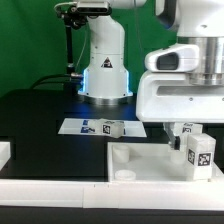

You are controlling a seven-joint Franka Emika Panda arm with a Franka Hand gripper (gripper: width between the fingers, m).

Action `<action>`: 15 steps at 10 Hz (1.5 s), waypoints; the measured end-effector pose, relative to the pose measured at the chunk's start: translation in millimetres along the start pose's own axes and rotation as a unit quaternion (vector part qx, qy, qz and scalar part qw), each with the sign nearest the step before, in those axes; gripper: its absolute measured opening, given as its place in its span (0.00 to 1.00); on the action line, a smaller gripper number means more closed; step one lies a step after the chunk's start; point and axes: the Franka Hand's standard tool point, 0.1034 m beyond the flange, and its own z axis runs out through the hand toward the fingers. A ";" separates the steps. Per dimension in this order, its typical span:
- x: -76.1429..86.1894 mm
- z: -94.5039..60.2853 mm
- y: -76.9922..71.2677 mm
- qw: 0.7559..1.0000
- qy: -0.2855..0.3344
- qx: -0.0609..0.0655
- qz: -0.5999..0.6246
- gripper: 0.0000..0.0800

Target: Assemble one leg

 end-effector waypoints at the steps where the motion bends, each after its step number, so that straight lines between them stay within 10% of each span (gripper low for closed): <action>1: 2.0 -1.0 0.3 1.000 0.005 -0.002 -0.020 0.81; 2: 1.7 -0.5 0.1 1.000 0.004 -0.001 0.001 0.81; 4: 1.7 -0.4 0.3 1.000 0.004 -0.001 0.026 0.48; 8: 1.8 -0.3 0.7 0.985 0.004 0.002 0.175 0.36; 15: 0.3 -0.7 -0.5 0.753 0.005 0.004 0.658 0.36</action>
Offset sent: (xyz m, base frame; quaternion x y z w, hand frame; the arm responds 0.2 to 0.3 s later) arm 0.0000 0.0000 0.0000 0.0000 0.0000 0.0650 0.9979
